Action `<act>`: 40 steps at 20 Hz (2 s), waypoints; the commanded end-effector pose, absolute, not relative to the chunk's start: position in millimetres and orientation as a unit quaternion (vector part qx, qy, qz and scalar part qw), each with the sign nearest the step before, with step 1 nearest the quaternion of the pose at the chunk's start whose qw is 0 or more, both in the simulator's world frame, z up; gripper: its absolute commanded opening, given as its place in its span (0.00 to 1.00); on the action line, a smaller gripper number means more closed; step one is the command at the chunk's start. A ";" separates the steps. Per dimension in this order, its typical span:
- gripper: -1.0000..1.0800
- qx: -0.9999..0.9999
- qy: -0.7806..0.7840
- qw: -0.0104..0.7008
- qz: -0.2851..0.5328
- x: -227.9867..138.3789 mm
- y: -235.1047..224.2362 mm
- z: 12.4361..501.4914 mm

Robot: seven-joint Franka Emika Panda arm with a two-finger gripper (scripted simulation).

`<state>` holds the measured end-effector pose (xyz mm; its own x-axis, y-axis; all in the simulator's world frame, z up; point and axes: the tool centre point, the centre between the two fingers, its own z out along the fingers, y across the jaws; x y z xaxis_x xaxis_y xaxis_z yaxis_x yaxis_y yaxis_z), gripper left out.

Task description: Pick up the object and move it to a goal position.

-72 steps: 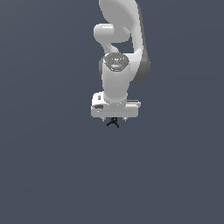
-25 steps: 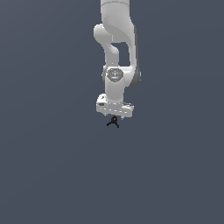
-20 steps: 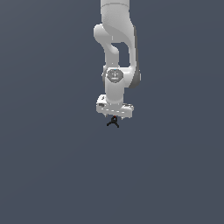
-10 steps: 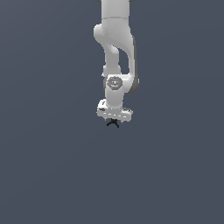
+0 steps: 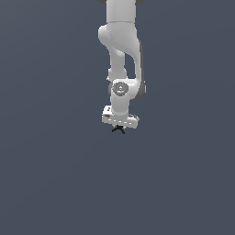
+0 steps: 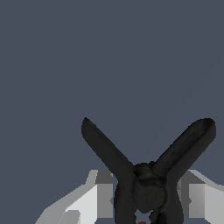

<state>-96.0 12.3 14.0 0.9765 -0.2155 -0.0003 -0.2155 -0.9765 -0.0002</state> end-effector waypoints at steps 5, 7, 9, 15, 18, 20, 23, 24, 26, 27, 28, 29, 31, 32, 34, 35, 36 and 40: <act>0.00 -0.994 0.109 0.000 0.000 -96.0 12.1 13.9; 0.00 -0.994 0.109 0.000 0.000 -96.0 11.6 14.8; 0.00 -0.994 0.109 0.000 0.000 -96.0 10.2 17.7; 0.00 -0.994 0.109 0.000 0.000 -96.3 0.2 37.6; 0.00 -0.994 0.109 0.000 0.000 -96.6 -8.0 54.4; 0.00 -0.994 0.109 0.000 0.000 -96.7 -14.8 68.1; 0.00 -0.994 0.109 0.000 0.000 -97.0 -26.9 92.3; 0.00 -0.994 0.109 0.000 0.000 -97.1 -31.3 101.2; 0.00 -0.994 0.109 0.001 0.000 -97.2 -40.7 120.2; 0.00 -0.994 0.109 0.001 0.000 -97.3 -45.7 130.4; 0.00 -0.994 0.109 0.001 0.000 -97.3 -50.8 140.8; 0.00 -0.994 0.109 0.001 0.000 -97.3 -55.9 151.3; 0.00 -0.994 0.109 0.001 0.000 -97.4 -66.2 171.9; 0.00 -0.994 0.109 0.001 0.000 -97.4 -71.1 182.1; 0.00 -0.994 0.109 0.001 0.000 -97.4 -81.0 202.3; 0.00 -0.994 0.109 0.001 0.000 -97.4 -85.9 212.3; 0.00 -0.994 0.109 0.001 0.000 -97.3 -91.0 222.3; 0.00 -0.994 0.109 0.001 0.000 -97.0 -110.6 262.0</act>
